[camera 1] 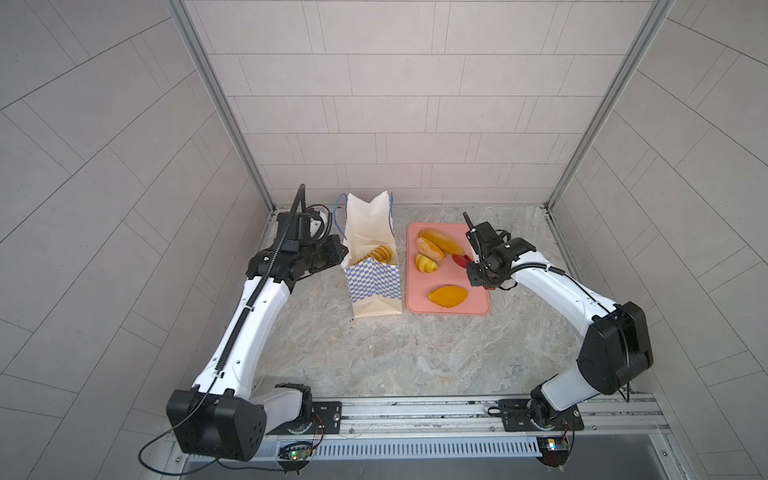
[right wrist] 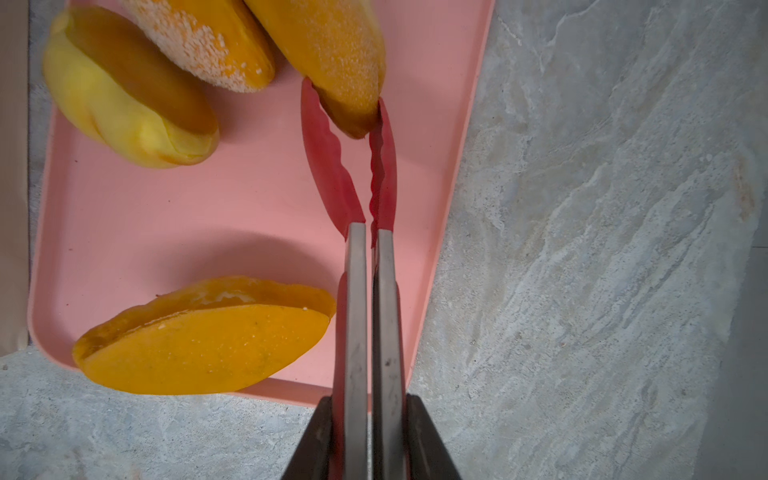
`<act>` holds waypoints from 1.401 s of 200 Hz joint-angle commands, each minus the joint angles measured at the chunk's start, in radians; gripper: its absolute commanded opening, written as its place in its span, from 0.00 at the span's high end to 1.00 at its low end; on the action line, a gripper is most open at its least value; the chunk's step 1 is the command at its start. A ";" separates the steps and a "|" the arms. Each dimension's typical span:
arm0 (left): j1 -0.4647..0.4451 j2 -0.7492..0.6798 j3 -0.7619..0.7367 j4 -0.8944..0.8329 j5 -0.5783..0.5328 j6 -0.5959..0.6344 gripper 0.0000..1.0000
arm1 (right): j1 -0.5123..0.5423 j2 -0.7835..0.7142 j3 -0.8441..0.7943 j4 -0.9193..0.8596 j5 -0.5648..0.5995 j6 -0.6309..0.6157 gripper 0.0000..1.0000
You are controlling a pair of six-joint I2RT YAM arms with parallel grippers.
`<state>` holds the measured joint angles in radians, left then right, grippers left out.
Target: Place the fake bread into the paper bag
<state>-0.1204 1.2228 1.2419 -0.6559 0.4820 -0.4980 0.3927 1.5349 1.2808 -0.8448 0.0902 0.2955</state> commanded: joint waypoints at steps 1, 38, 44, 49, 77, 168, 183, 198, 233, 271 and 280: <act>-0.004 -0.016 -0.002 0.016 0.003 0.002 1.00 | 0.001 -0.056 -0.007 -0.019 0.008 0.005 0.78; -0.005 -0.017 -0.002 0.015 0.003 0.002 1.00 | 0.000 -0.092 -0.012 -0.027 0.021 0.003 0.80; -0.005 -0.016 -0.002 0.015 0.003 0.002 1.00 | 0.000 -0.097 -0.012 -0.027 0.021 0.004 0.81; -0.005 -0.017 -0.001 0.015 0.003 0.002 1.00 | 0.001 -0.102 -0.012 -0.027 0.020 0.002 0.81; -0.005 -0.016 -0.001 0.014 0.003 0.001 1.00 | 0.000 -0.129 -0.015 -0.028 0.018 -0.005 0.83; -0.005 -0.008 0.008 0.014 0.004 0.001 1.00 | 0.002 -0.267 -0.066 -0.001 -0.001 -0.026 0.85; -0.004 -0.008 0.009 0.015 0.005 -0.001 1.00 | 0.003 -0.270 -0.070 -0.002 -0.008 -0.029 0.86; -0.005 -0.008 0.010 0.016 0.006 -0.001 1.00 | 0.006 -0.272 -0.078 -0.003 -0.016 -0.026 0.86; -0.004 -0.011 0.011 0.010 0.002 0.001 1.00 | 0.031 -0.294 -0.101 0.000 -0.017 -0.024 0.86; -0.005 -0.007 0.013 0.012 0.003 -0.001 1.00 | 0.081 -0.337 -0.118 -0.017 -0.012 0.006 0.85; -0.005 -0.009 0.013 0.013 0.001 0.000 1.00 | 0.100 -0.344 -0.136 -0.017 -0.012 0.019 0.84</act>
<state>-0.1204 1.2228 1.2419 -0.6559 0.4820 -0.4984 0.4530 1.2465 1.1667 -0.8677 0.0704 0.2848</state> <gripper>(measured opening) 0.060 0.251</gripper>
